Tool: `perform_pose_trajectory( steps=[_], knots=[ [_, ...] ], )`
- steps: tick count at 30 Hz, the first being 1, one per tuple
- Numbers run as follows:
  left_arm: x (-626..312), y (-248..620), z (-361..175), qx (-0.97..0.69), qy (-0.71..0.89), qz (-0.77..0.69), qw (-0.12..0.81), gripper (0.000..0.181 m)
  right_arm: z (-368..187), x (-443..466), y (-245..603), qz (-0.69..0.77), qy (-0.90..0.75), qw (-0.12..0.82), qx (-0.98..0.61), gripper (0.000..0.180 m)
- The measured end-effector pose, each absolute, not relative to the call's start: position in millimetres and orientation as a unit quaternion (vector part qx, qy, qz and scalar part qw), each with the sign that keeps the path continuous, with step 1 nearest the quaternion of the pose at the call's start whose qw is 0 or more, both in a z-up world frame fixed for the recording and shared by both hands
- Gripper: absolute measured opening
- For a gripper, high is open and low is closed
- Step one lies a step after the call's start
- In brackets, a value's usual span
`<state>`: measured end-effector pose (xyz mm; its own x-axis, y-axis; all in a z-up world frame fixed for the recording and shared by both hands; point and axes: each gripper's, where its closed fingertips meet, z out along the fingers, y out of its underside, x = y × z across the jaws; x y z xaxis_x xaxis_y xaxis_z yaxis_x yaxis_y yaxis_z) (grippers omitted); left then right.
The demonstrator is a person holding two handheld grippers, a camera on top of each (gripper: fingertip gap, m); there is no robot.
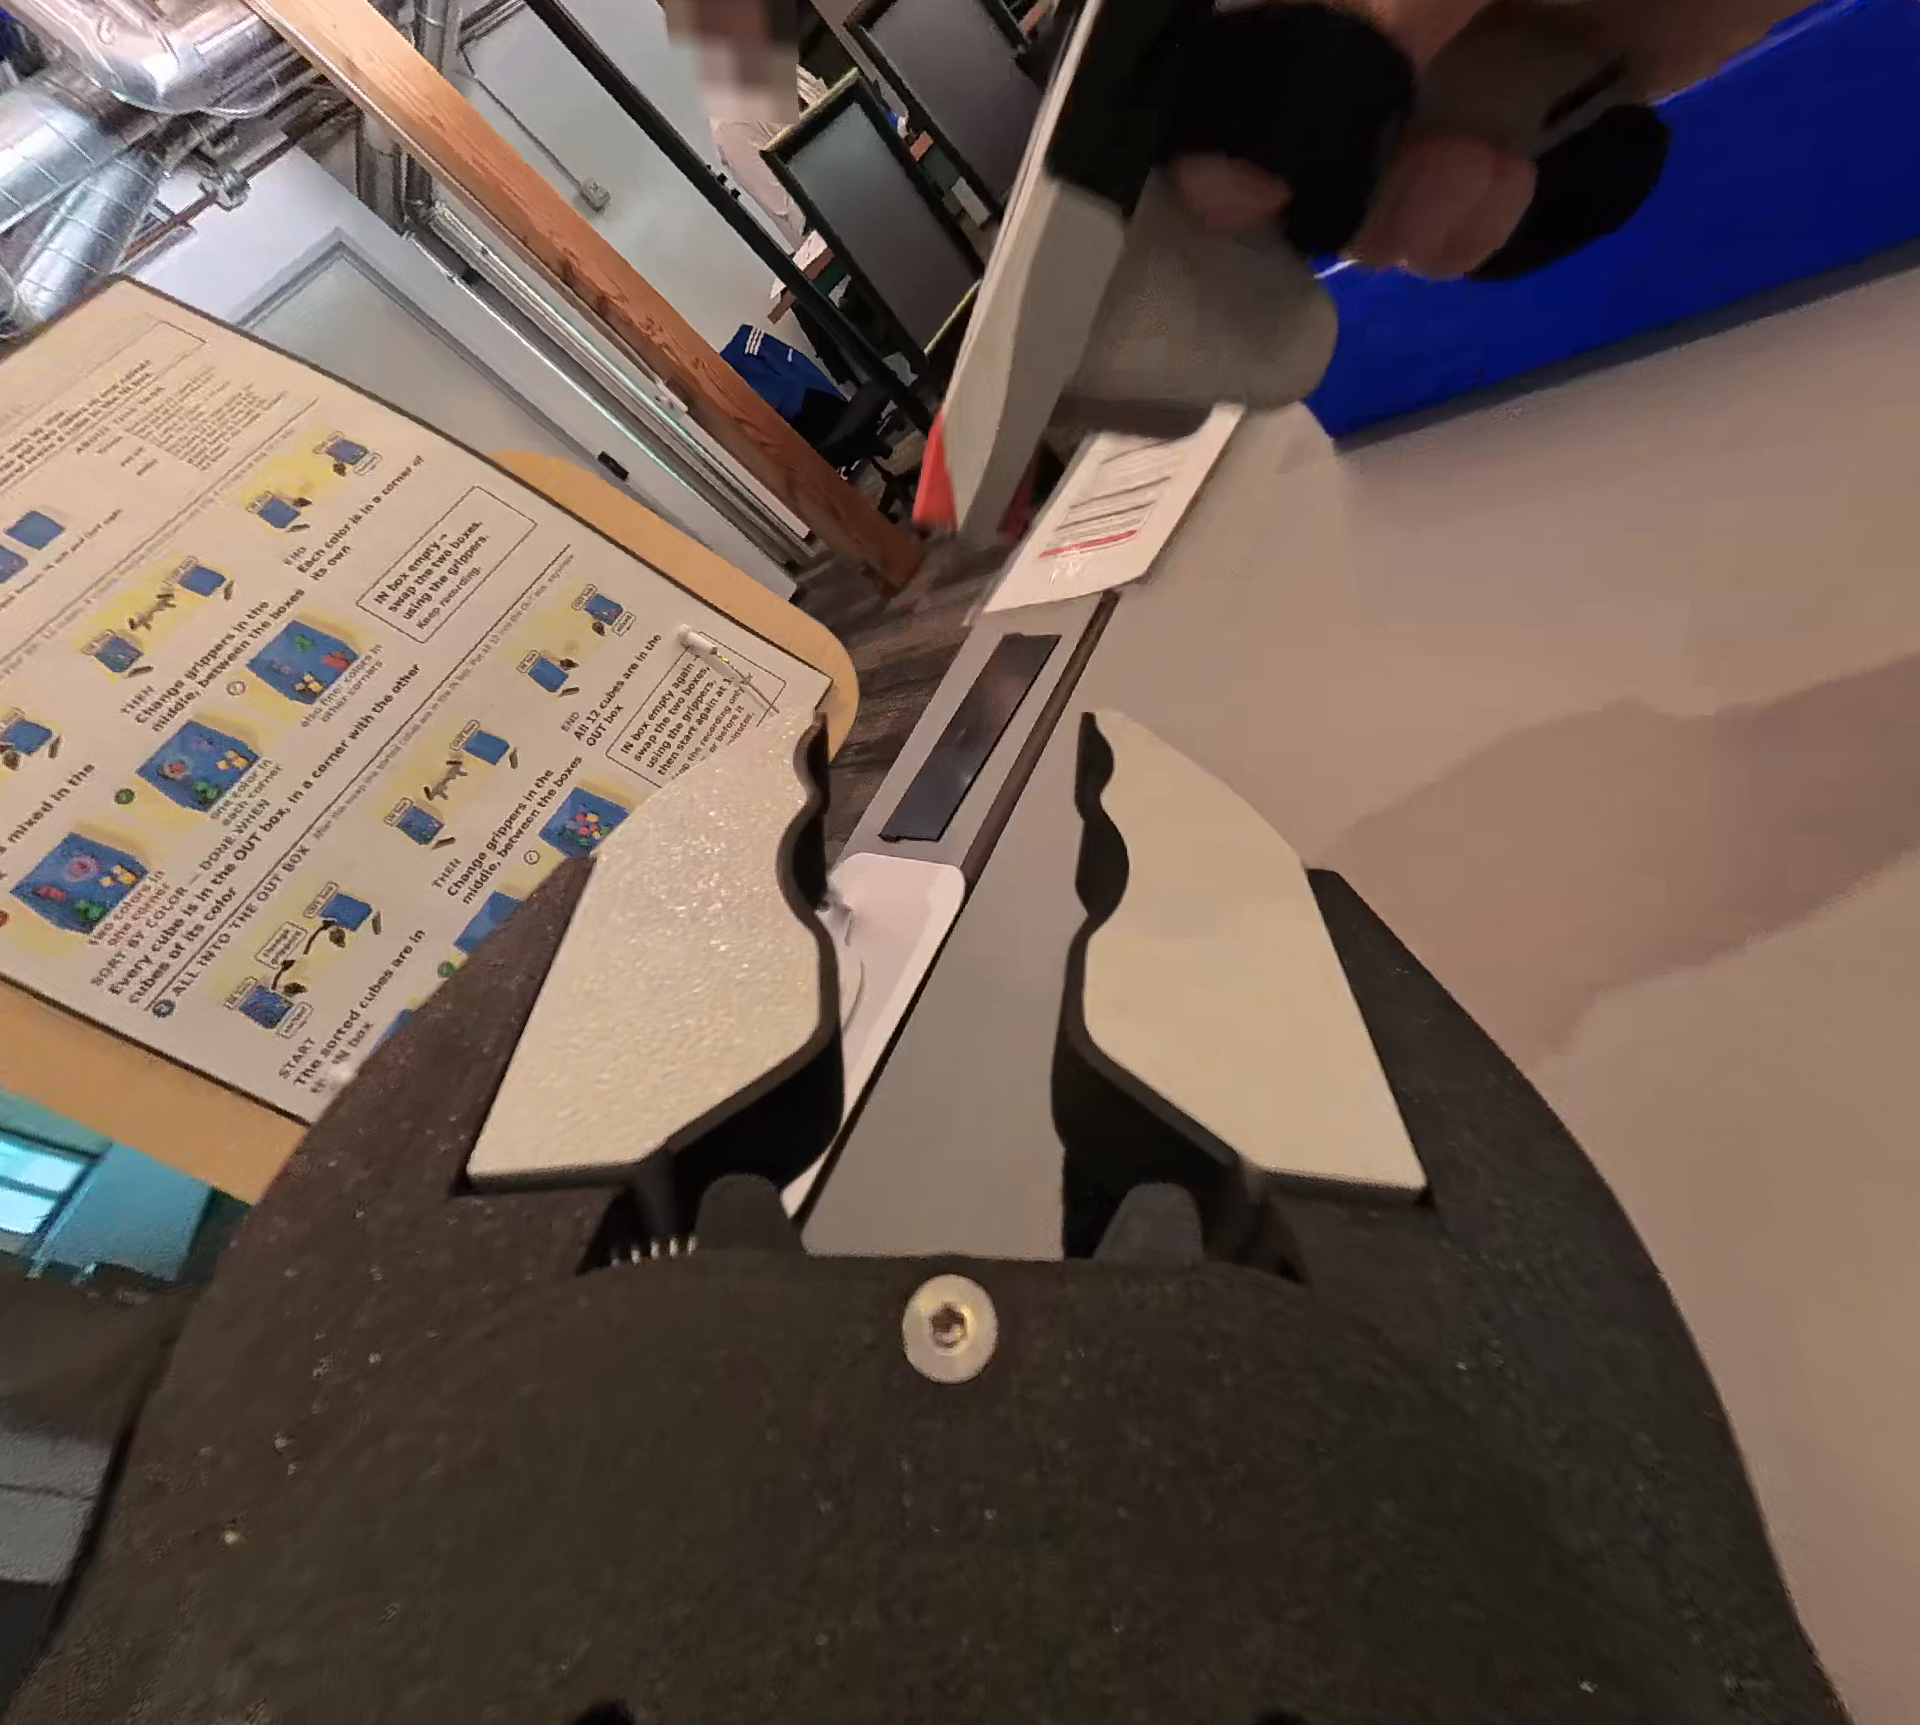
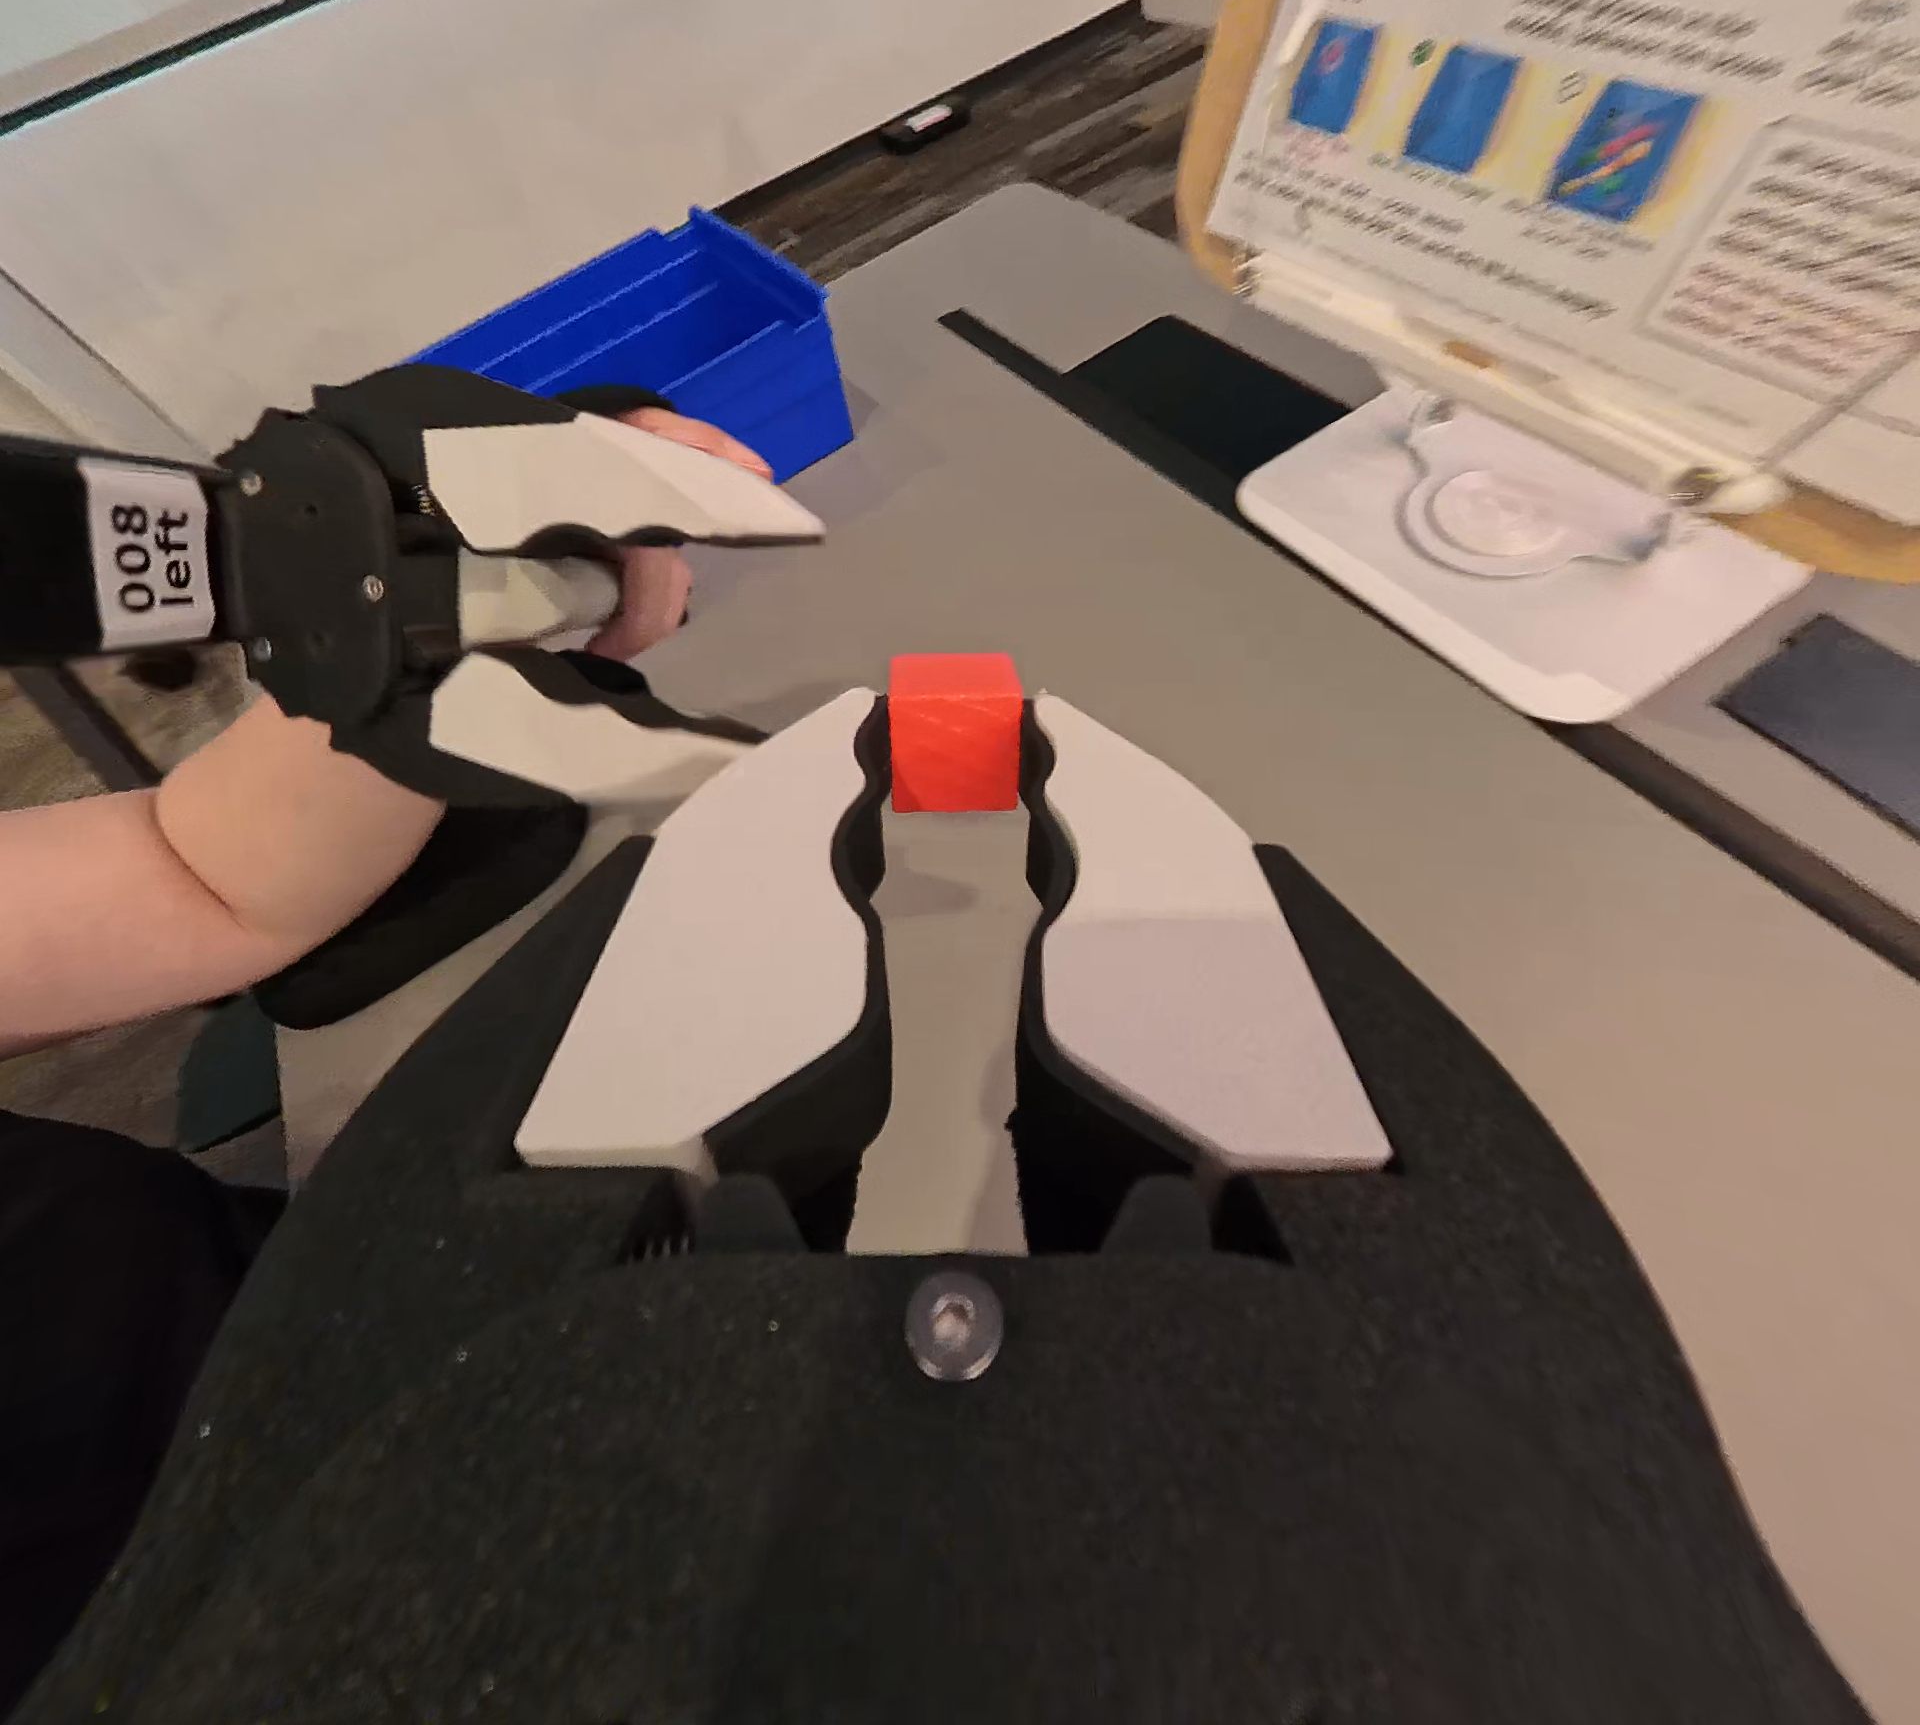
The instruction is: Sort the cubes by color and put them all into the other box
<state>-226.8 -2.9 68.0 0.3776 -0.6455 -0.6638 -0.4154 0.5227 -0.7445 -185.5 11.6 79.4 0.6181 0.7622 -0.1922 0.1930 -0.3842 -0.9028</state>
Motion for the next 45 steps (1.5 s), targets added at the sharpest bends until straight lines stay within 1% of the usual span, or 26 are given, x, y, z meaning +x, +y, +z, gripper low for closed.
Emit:
perform_pose_trajectory(
  steps=[2,5,8,10,12,15,19,23,28,31,33,35,37,45],
  knots=[
    [-233.0,-1.4,76.1,-0.489,0.534,-0.107,0.681,0.043,95.6,-144.3,8.3,0.283,-0.287,0.484,-0.777,0.022],
    [-246.4,5.3,85.8,-0.5,0.515,-0.11,0.687,0.036,110.1,-59.3,-6.7,0.212,-0.237,0.514,-0.797,0.023],
    [-261.3,13.2,93.4,-0.508,0.501,-0.088,0.695,0.032,100.8,31.8,-31.2,0.163,-0.142,0.508,-0.834,0.023],
    [-268.2,15.0,99.2,-0.512,0.49,-0.089,0.7,0.03,75.9,91.8,-40.6,0.117,-0.079,0.465,-0.874,0.023],
    [-272.7,15.0,104.7,-0.515,0.481,-0.096,0.703,0.029,45.3,143.7,-42.2,0.089,-0.019,0.396,-0.914,0.023],
    [-276.4,14.9,107.8,-0.52,0.474,-0.099,0.704,0.028,6.5,190.0,-26.2,0.1,0.02,0.315,-0.944,0.023],
    [-277.2,15.8,105.8,-0.533,0.462,-0.107,0.7,0.025,-39.7,204.1,6.8,0.143,0.016,0.247,-0.958,0.023],
    [-274.1,19.7,100.3,-0.551,0.45,-0.134,0.69,0.025,-78.0,219.3,21.2,0.109,0.013,0.187,-0.976,0.023],
    [-264.5,27.0,87.3,-0.576,0.44,-0.158,0.67,0.025,-88.0,203.4,37.9,0.119,-0.016,0.16,-0.98,0.023],
    [-260.2,32.6,81.4,-0.589,0.441,-0.146,0.661,0.025,-102.1,196.9,42.2,0.112,-0.028,0.131,-0.985,0.023],
    [-258.9,32.5,80.5,-0.589,0.445,-0.132,0.661,0.025,-112.1,201.9,43.2,0.085,-0.036,0.112,-0.989,0.023],
    [-258.7,31.1,79.1,-0.591,0.441,-0.129,0.663,0.024,-119.7,220.2,44.5,0.027,-0.04,0.099,-0.994,0.023],
    [-259.7,31.5,75.1,-0.598,0.439,-0.126,0.659,0.024,-123.3,231.3,46.0,0.005,-0.04,0.094,-0.995,0.023],
    [-264.6,32.6,74.8,-0.601,0.435,-0.113,0.661,0.023,-132.4,249.3,57.4,0.011,-0.041,0.094,-0.995,0.023]
  ],
)
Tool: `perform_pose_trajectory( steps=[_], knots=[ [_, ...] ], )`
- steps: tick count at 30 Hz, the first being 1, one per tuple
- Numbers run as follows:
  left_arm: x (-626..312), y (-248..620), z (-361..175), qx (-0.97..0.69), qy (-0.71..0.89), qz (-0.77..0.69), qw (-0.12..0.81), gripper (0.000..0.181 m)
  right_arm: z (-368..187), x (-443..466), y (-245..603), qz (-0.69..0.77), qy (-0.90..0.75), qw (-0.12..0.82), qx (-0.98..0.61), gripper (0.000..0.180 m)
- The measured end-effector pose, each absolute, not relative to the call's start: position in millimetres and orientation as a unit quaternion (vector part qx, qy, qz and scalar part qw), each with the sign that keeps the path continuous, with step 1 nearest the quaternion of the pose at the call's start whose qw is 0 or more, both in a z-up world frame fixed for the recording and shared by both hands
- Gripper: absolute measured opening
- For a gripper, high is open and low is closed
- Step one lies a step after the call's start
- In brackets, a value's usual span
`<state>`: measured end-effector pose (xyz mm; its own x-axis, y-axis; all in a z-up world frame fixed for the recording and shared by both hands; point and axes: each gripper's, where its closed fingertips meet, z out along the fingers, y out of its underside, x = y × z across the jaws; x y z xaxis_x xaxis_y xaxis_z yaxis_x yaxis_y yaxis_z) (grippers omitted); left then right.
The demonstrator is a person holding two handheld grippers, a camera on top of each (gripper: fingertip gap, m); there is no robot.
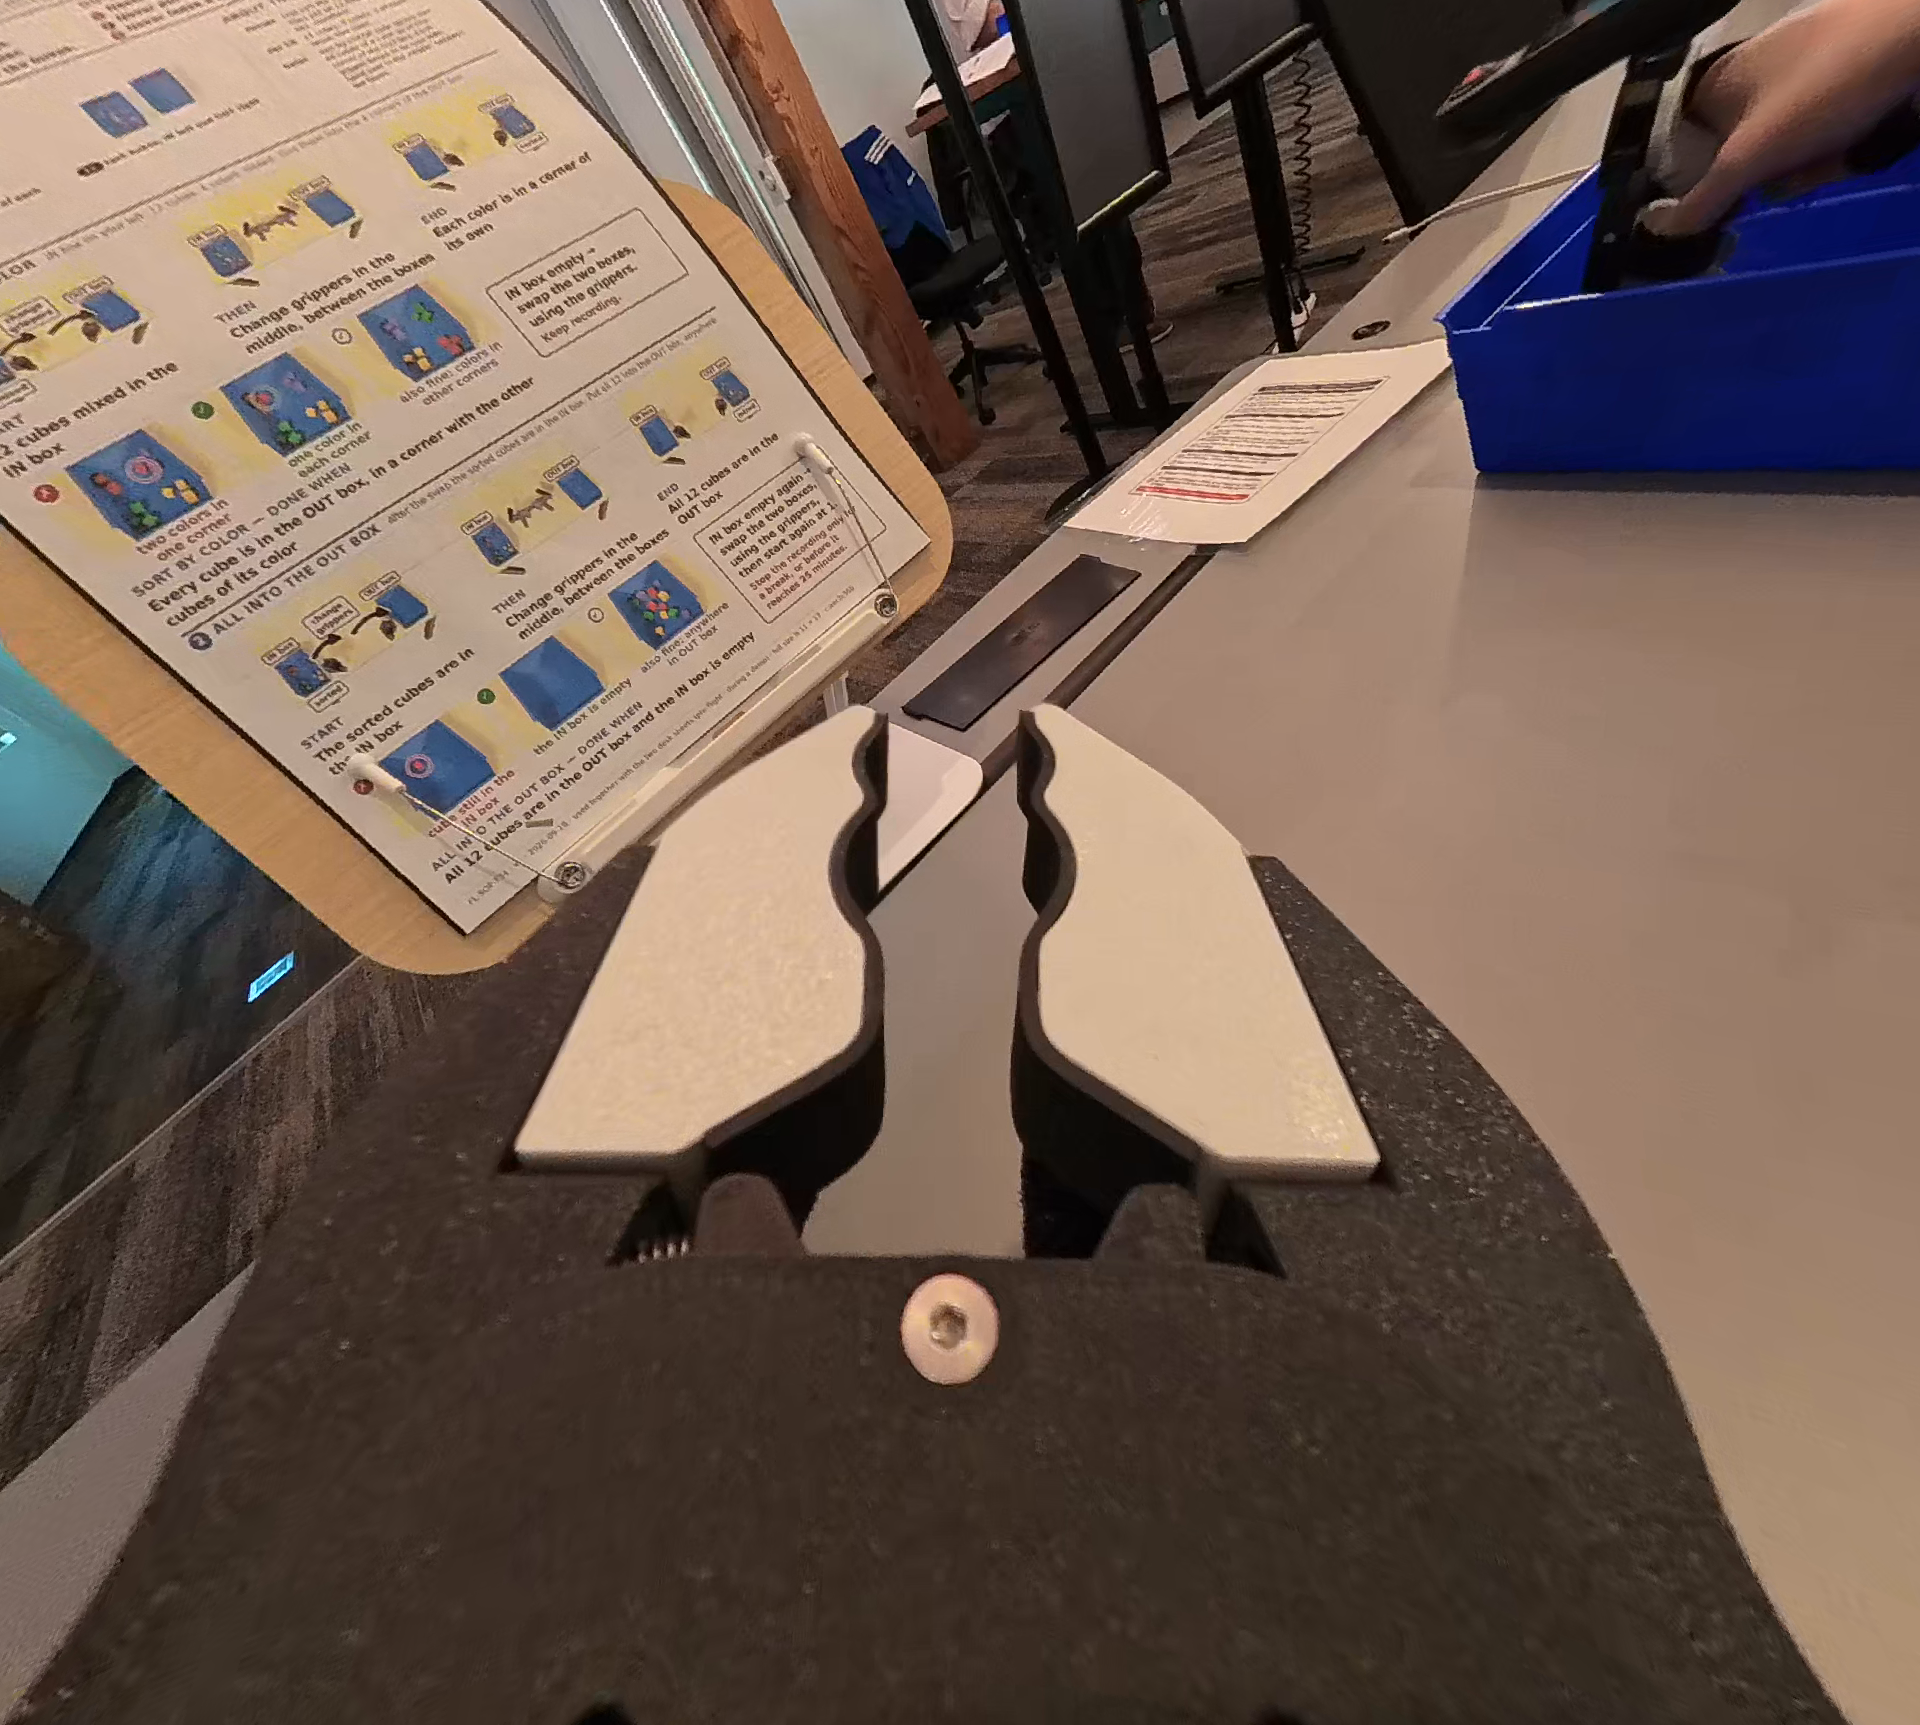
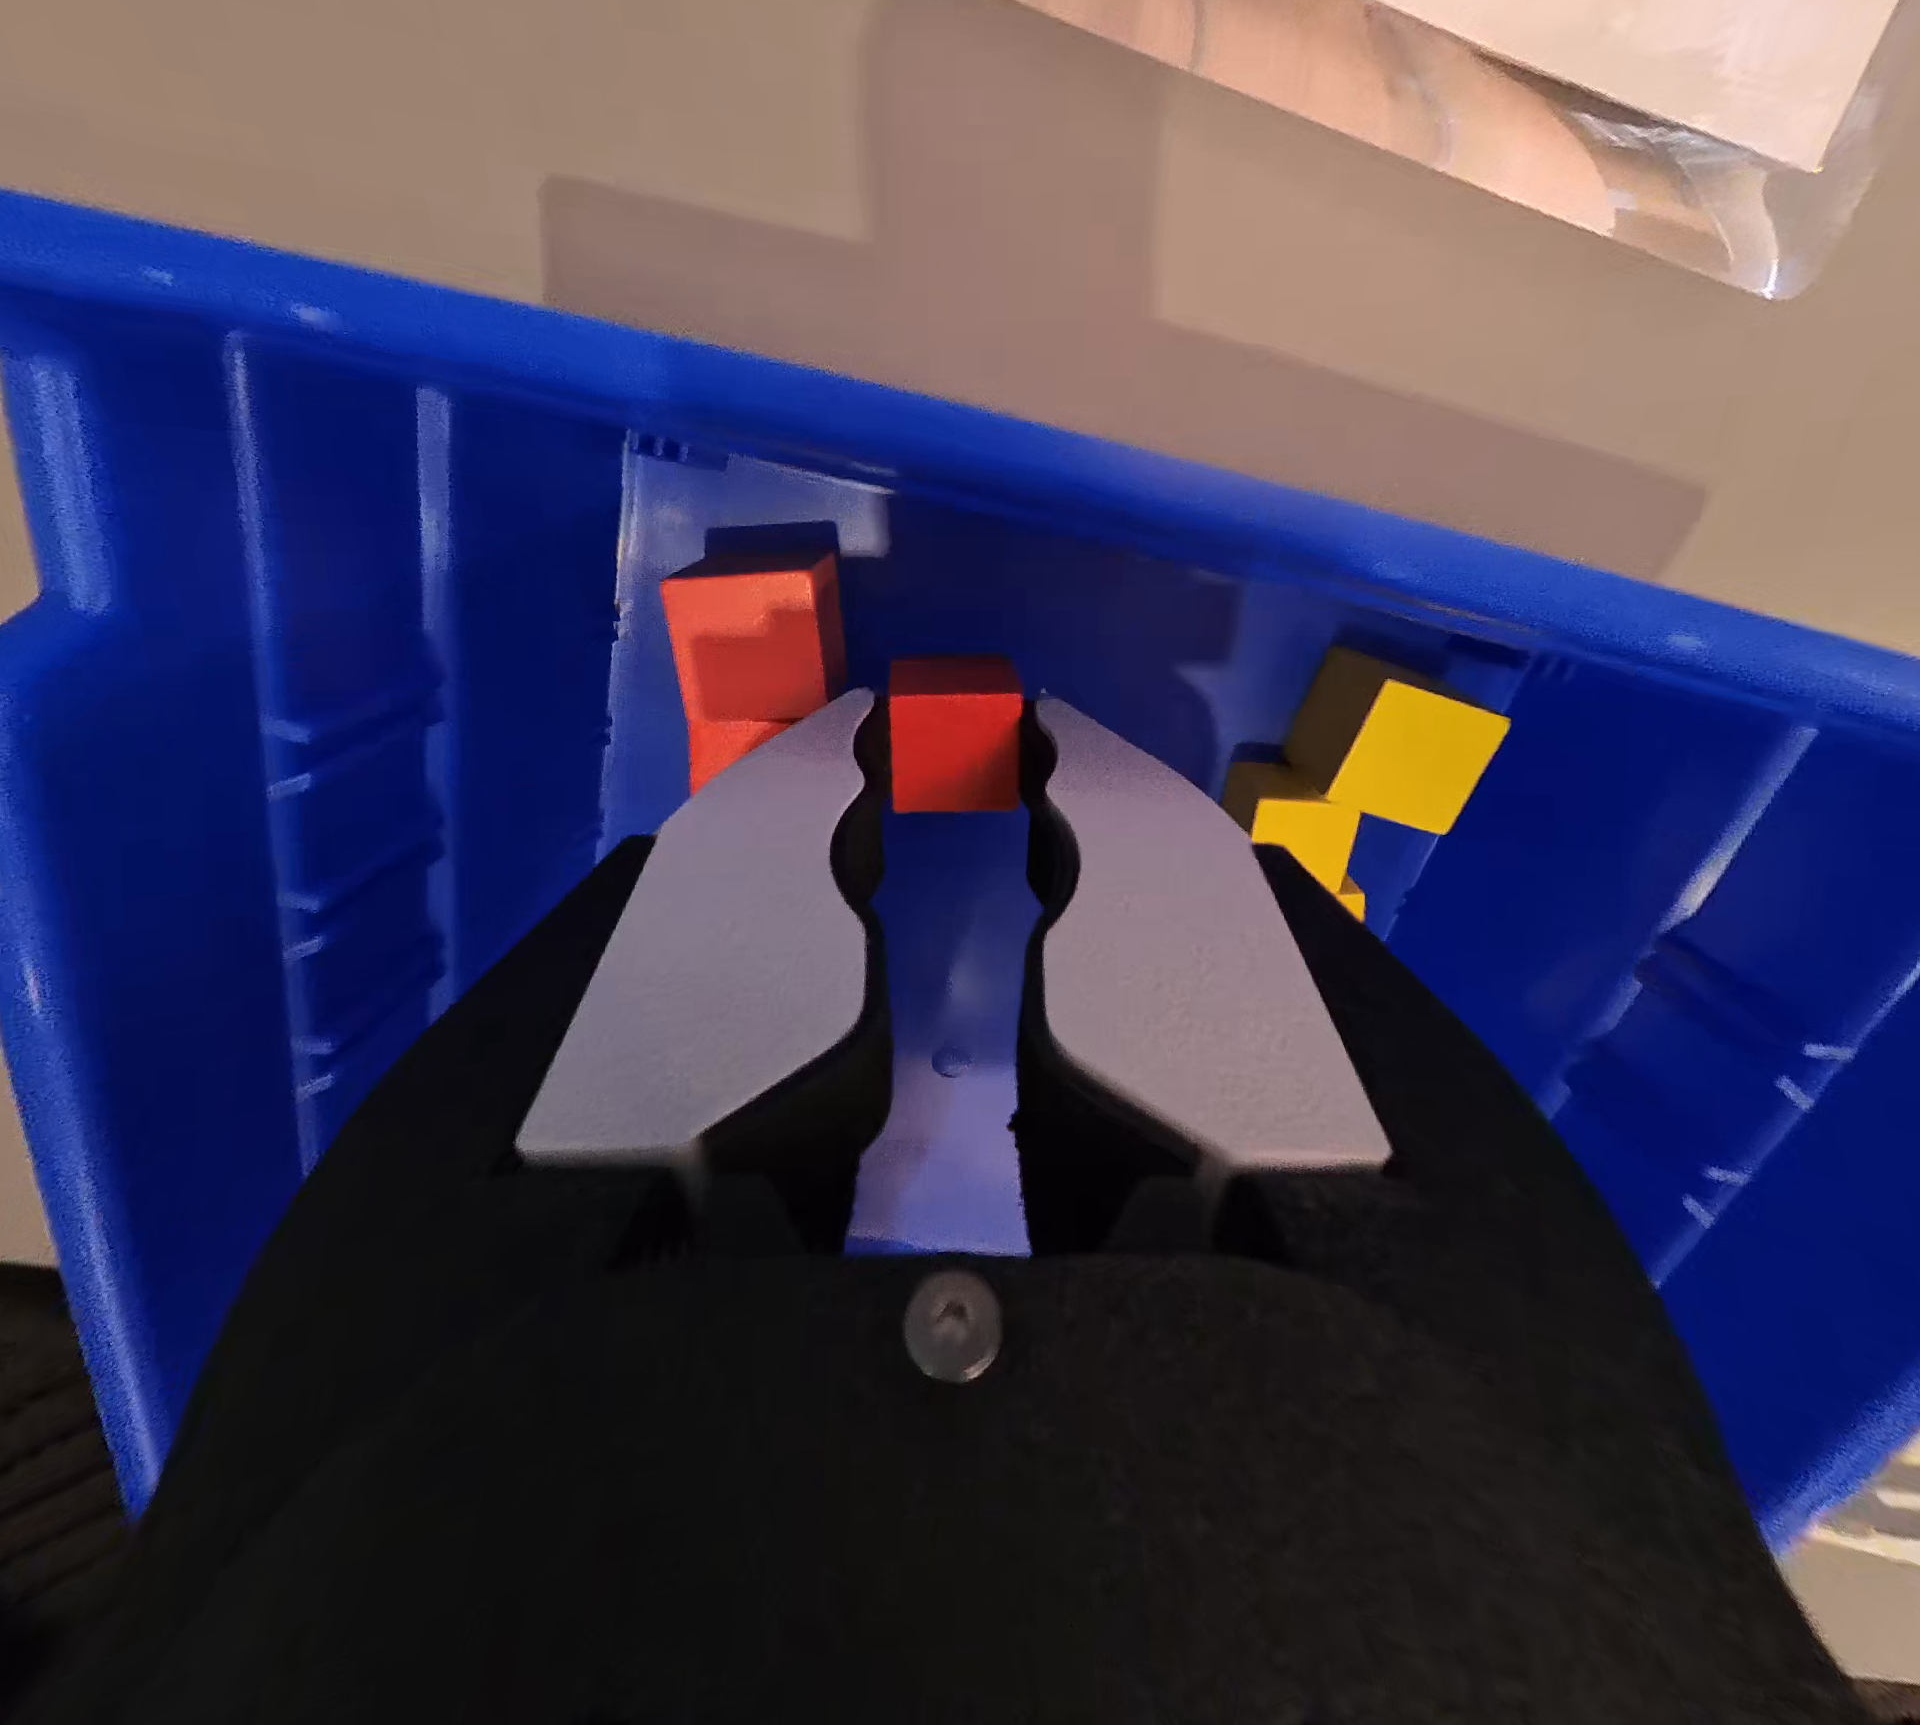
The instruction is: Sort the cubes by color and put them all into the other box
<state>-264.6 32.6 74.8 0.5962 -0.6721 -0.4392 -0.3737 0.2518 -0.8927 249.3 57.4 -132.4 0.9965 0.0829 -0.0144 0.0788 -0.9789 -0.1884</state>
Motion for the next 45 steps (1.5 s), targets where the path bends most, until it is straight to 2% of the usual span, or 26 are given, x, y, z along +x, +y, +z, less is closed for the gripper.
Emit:
perform_pose_trajectory(
  steps=[12,17,20,24,29,33,36,41,45],
  knots=[
    [-270.8,33.5,68.4,-0.604,0.445,-0.09,0.655,0.021,-147.8,232.9,62.6,0.056,-0.021,0.083,-0.995,0.024],
    [-275.7,32.3,71.5,-0.603,0.445,-0.083,0.657,0.021,-132.8,236.4,61.3,0.04,-0.028,0.101,-0.994,0.039],
    [-279.7,31.0,78.5,-0.601,0.437,-0.084,0.664,0.021,-95.7,232.9,59.5,0.039,-0.028,0.148,-0.988,0.039],
    [-288.2,29.9,94.0,-0.594,0.421,-0.074,0.681,0.02,-13.6,219.8,48.1,-0.001,-0.025,0.262,-0.965,0.035],
    [-304.2,32.0,114.7,-0.599,0.373,-0.076,0.705,0.018,101.6,121.5,13.7,0.1,-0.072,0.464,-0.877,0.034],
    [-309.9,32.4,116.9,-0.603,0.359,-0.083,0.708,0.016,153.6,43.2,-19.8,0.179,-0.122,0.579,-0.786,0.037],
    [-314.2,37.3,114.5,-0.611,0.35,-0.07,0.706,0.016,158.1,6.8,-26.4,0.229,-0.137,0.611,-0.746,0.037],
    [-329.6,34.7,119.7,-0.623,0.355,0.004,0.697,0.015,129.1,-6.3,-1.6,0.216,-0.162,0.566,-0.779,0.037],
    [-387.4,23.9,135.2,-0.636,0.341,0.095,0.686,0.019,106.7,-5.0,9.4,0.22,-0.145,0.534,-0.803,0.037]
  ],
)
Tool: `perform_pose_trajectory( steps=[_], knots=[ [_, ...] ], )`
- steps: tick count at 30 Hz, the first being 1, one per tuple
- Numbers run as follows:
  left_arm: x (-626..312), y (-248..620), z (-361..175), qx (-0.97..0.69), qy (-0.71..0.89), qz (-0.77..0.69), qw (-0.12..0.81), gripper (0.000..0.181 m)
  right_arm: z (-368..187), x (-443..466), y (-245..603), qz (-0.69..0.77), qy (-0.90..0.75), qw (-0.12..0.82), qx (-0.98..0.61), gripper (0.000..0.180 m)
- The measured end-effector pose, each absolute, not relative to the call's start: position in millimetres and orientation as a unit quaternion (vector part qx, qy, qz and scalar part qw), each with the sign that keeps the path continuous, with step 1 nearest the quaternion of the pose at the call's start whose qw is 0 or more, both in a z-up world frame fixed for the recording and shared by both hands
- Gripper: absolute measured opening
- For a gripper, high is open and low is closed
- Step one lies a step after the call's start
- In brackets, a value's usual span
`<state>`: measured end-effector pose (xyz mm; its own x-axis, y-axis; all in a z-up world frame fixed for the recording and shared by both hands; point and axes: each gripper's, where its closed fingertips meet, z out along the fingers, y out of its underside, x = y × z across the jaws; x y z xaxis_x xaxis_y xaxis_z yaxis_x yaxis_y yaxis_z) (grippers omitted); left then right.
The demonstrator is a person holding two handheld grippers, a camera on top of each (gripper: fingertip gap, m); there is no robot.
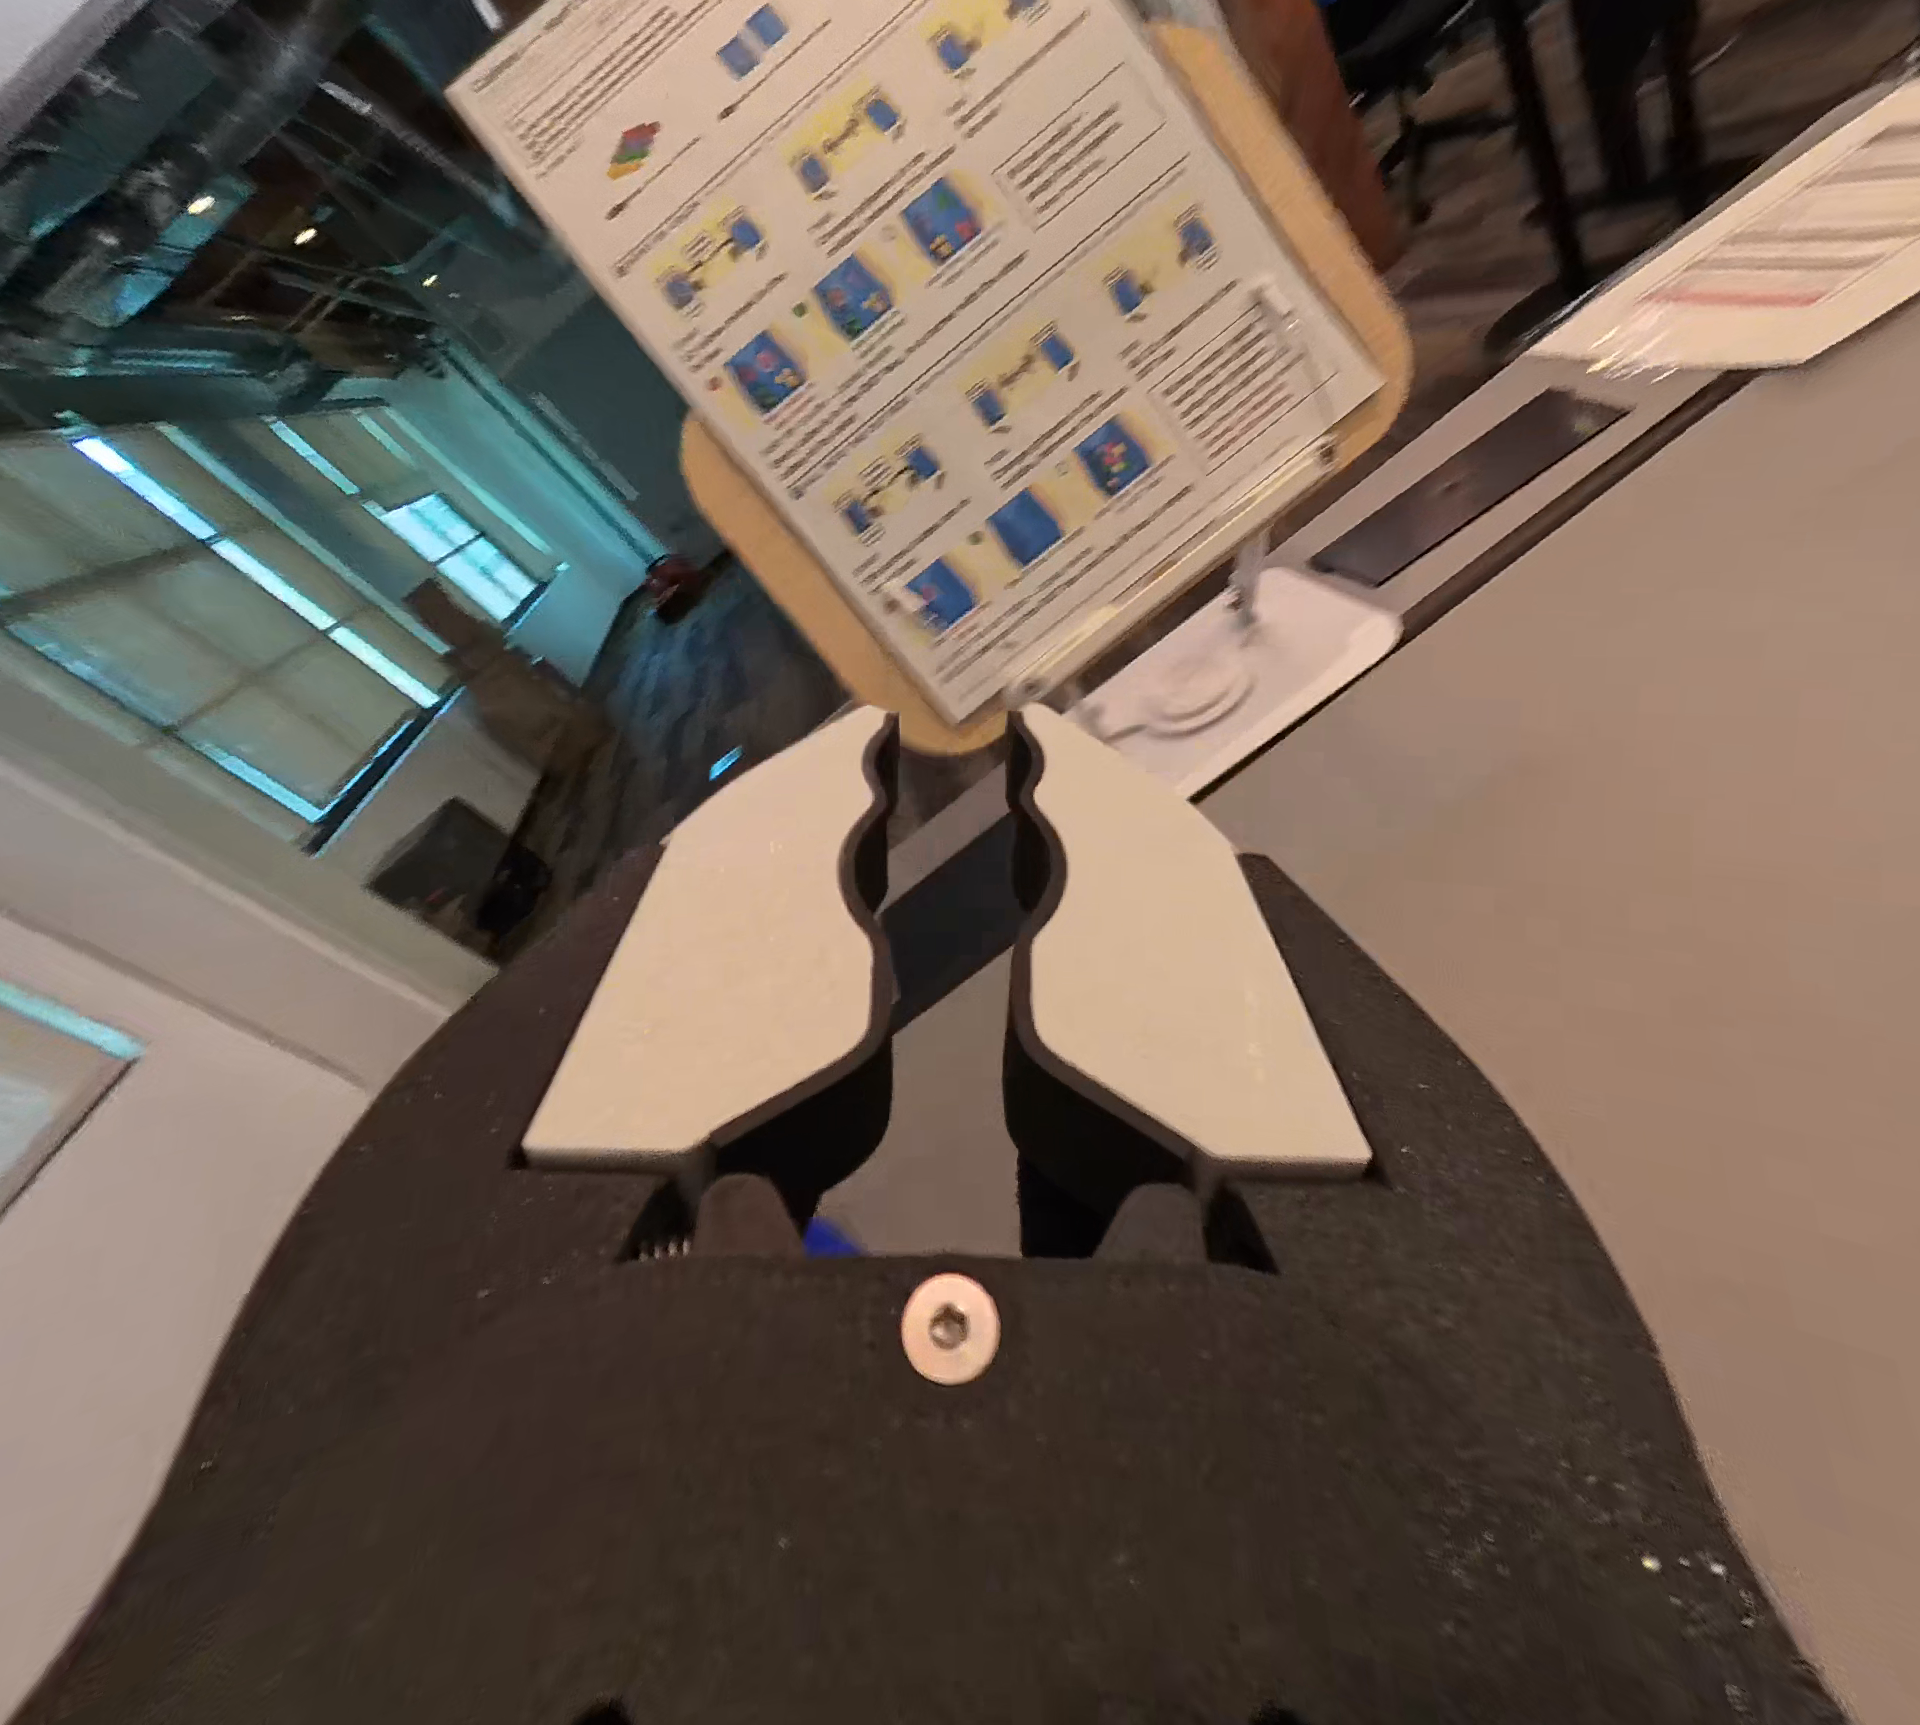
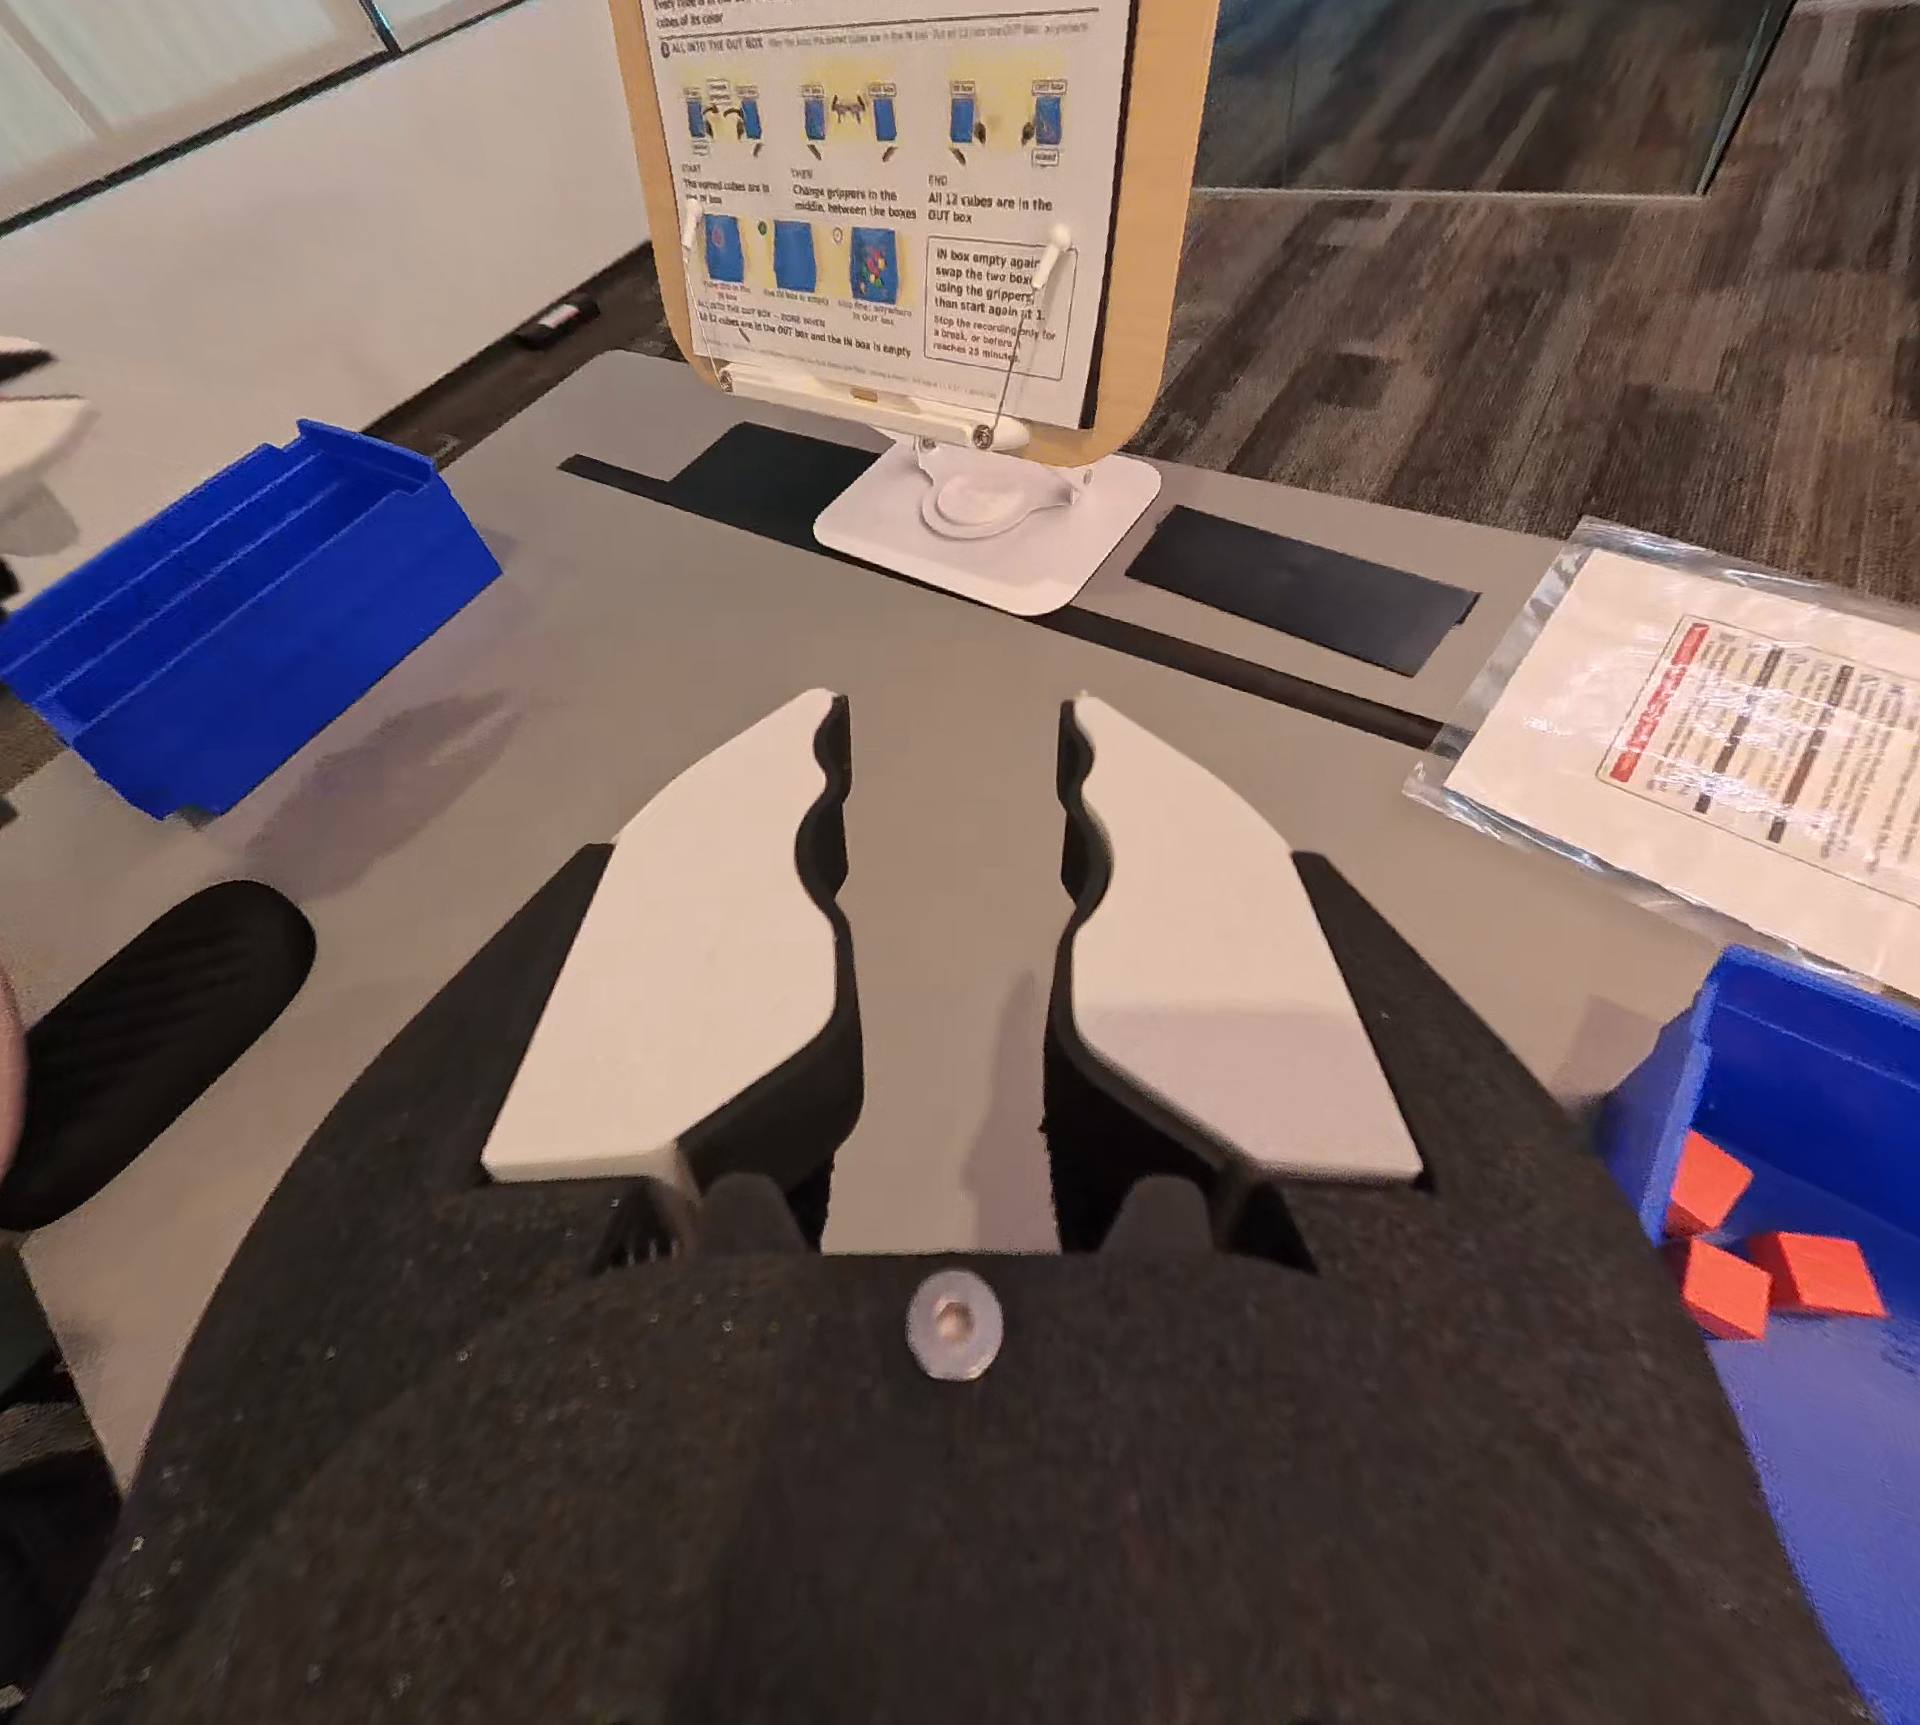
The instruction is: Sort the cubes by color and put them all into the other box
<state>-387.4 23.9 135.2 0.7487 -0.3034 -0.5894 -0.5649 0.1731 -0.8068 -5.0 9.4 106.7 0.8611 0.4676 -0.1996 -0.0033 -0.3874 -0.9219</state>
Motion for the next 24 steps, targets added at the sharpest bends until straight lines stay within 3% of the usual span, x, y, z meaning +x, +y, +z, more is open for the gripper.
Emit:
perform_pose_trajectory(
  steps=[5,12,24],
  knots=[
    [-506.4,18.8,117.0,-0.7,0.36,0.166,0.594,0.021,109.6,-9.7,3.2,0.221,-0.161,0.535,-0.8,0.037],
    [-665.2,23.1,-16.0,-0.804,0.447,0.166,0.354,0.017,111.7,-14.4,2.6,0.228,-0.17,0.535,-0.796,0.037],
    [-713.3,46.8,-101.6,-0.865,0.414,0.153,0.237,0.031,94.2,-2.3,4.5,0.234,-0.159,0.515,-0.809,0.037]
  ],
)
